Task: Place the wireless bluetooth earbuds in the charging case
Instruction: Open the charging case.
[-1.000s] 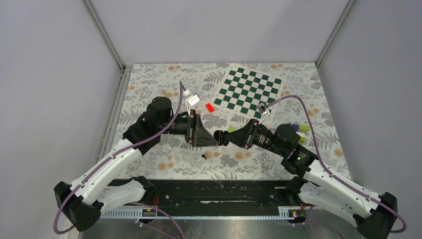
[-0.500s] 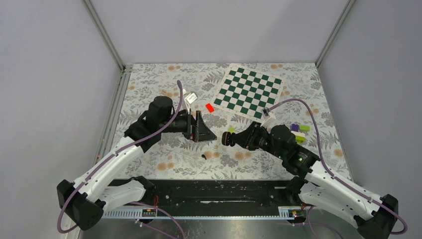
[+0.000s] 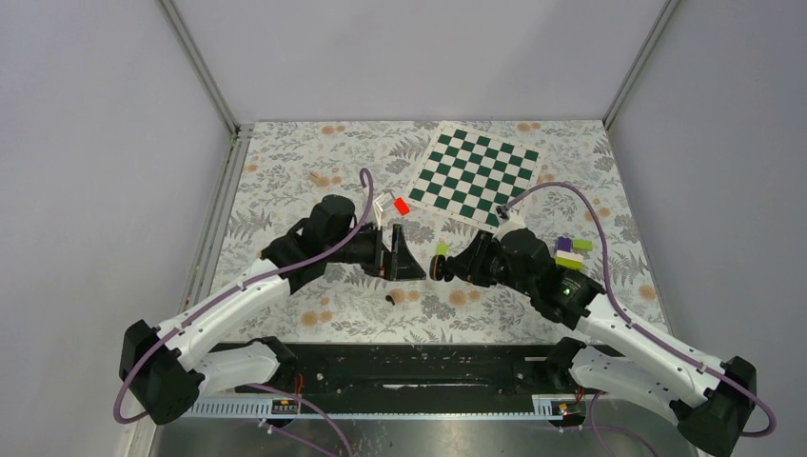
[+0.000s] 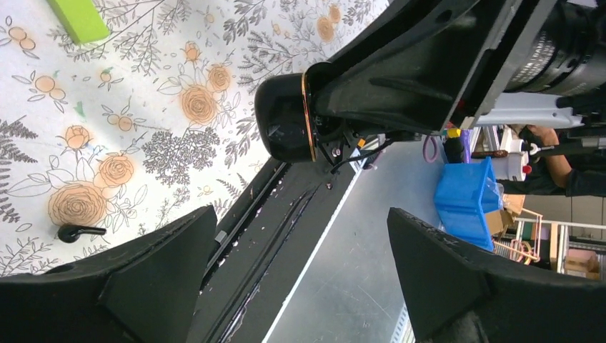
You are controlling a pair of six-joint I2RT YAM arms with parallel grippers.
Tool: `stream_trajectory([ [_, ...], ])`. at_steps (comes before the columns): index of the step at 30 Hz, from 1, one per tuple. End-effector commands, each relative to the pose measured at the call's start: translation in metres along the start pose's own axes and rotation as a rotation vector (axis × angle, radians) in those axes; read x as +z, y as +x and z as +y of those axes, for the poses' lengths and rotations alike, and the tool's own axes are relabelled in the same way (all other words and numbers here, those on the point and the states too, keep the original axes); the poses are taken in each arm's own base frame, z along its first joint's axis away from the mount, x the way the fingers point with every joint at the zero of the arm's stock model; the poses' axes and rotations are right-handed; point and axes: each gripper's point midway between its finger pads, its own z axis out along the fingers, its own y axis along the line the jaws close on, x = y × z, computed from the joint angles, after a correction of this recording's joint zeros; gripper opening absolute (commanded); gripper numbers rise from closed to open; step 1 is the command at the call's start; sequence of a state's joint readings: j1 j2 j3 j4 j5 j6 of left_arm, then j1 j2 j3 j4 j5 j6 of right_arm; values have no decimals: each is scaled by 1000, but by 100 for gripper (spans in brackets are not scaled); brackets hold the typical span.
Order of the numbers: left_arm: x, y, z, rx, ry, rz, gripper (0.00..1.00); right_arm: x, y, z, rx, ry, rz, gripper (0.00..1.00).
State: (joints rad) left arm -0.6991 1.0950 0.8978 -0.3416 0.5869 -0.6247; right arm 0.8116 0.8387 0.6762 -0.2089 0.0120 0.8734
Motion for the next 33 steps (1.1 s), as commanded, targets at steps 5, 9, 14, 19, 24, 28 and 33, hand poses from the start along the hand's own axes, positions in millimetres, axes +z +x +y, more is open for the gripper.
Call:
stream_trajectory([
  [5,16,-7,8,-68,15,-68,86,-1,-5,1,57,69,6,0],
  [9,22,-9,7,-79,31,-62,82,-1,-5,4,61,59,7,0],
  [14,27,-9,3,-74,68,-47,77,0,-6,8,60,40,8,0],
  [19,35,-4,3,-80,87,-7,75,3,-4,13,63,11,18,0],
  [24,41,0,6,-74,81,14,74,5,-6,18,60,-7,16,0],
  [28,45,4,7,-81,86,30,73,4,-3,22,60,-30,34,0],
  [33,49,3,6,-86,100,28,68,3,-2,26,55,-50,41,0],
])
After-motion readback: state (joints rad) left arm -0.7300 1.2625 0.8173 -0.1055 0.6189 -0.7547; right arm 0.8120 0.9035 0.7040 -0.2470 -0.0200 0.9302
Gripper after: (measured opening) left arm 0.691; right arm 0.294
